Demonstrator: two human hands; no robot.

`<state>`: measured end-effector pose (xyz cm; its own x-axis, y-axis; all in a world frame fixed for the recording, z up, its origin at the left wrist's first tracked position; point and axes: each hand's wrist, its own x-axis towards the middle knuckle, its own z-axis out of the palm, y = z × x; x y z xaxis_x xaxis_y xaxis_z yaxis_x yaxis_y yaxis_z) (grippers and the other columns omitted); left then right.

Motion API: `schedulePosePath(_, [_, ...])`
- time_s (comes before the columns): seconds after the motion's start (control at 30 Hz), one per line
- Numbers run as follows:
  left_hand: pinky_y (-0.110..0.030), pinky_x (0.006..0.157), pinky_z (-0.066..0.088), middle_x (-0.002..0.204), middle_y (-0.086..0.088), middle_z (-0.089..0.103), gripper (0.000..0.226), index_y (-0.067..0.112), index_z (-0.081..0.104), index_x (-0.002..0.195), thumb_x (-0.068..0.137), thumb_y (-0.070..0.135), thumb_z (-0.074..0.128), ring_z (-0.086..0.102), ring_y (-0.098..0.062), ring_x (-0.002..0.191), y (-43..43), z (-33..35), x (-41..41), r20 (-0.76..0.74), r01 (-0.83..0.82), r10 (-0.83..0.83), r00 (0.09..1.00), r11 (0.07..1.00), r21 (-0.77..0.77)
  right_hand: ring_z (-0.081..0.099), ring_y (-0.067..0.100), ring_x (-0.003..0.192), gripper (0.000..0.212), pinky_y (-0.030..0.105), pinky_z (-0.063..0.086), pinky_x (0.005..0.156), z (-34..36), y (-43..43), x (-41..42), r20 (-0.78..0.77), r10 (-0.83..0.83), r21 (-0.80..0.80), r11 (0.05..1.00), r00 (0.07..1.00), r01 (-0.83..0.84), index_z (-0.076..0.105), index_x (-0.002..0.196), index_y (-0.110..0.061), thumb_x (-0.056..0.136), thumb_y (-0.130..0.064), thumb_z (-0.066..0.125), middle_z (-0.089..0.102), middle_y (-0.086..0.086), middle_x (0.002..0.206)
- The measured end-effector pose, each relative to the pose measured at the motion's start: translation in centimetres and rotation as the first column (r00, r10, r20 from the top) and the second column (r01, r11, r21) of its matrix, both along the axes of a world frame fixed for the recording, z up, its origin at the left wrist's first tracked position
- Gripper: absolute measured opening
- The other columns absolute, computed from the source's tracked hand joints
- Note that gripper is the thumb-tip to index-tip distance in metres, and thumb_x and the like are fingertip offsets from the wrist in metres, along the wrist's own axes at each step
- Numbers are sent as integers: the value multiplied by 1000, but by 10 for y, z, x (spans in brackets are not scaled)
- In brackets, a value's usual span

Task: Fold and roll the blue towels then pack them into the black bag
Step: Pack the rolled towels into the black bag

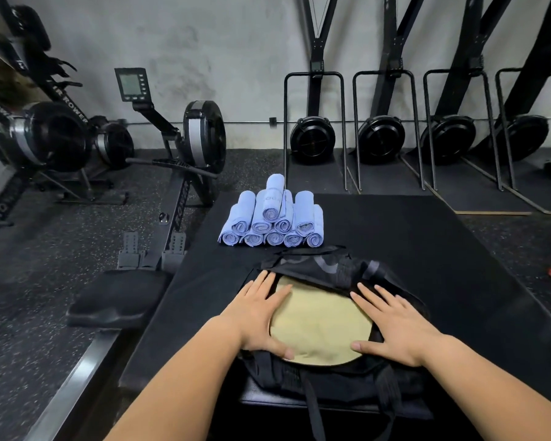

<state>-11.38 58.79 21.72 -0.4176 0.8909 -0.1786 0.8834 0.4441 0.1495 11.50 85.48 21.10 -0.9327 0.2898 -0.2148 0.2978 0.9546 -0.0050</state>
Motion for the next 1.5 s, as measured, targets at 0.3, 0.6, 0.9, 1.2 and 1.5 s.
schedulePosePath(0.3, [-44, 130, -11, 176, -6, -9, 140, 37, -3, 167, 59, 97, 64, -18, -20, 161, -4, -5, 2, 37, 17, -15, 999, 999, -42, -22, 16, 159, 119, 48, -2, 130, -1, -2, -7, 40, -53, -23, 998, 998, 54, -13, 163, -45, 69, -107, 23, -28, -21, 168])
schedulePosePath(0.6, [-41, 132, -3, 176, 0, -4, 136, 39, 7, 166, 58, 93, 71, -13, -16, 161, -42, 5, 12, 50, 75, -77, 996, 996, 39, -21, 10, 158, 122, 44, -2, 131, 9, -15, 7, 36, -11, -80, 997, 999, 13, -11, 163, -47, 67, -106, 36, -26, -25, 167])
schedulePosePath(0.9, [-40, 131, 11, 172, 14, 13, 118, 42, 22, 164, 67, 92, 66, 0, -11, 160, -44, 31, 16, 74, -66, 41, 996, 926, 371, 23, 13, 150, 96, 36, 28, 121, 43, -34, -18, -305, -11, 11, 1000, 952, 15, 32, 161, -40, 84, -96, 30, 30, -18, 164])
schedulePosePath(1.2, [-42, 131, 15, 174, 2, 14, 111, 36, 22, 166, 75, 91, 54, 7, -19, 160, -32, 48, -6, 49, -155, 148, 988, 901, 404, 47, 19, 106, 63, 39, 49, 87, 84, -47, -82, -597, -6, 78, 995, 802, 65, 66, 130, -37, 95, -78, 34, 51, -11, 116])
schedulePosePath(1.5, [-39, 131, 13, 173, -5, 17, 100, 28, 19, 167, 90, 81, 54, 9, -21, 160, -20, 46, -38, 94, -266, 250, 964, 874, 407, 38, 28, 136, 69, 48, 47, 104, 101, -63, -163, -399, -174, -157, 980, 900, 120, 39, 157, -35, 97, -69, 52, 45, 2, 150])
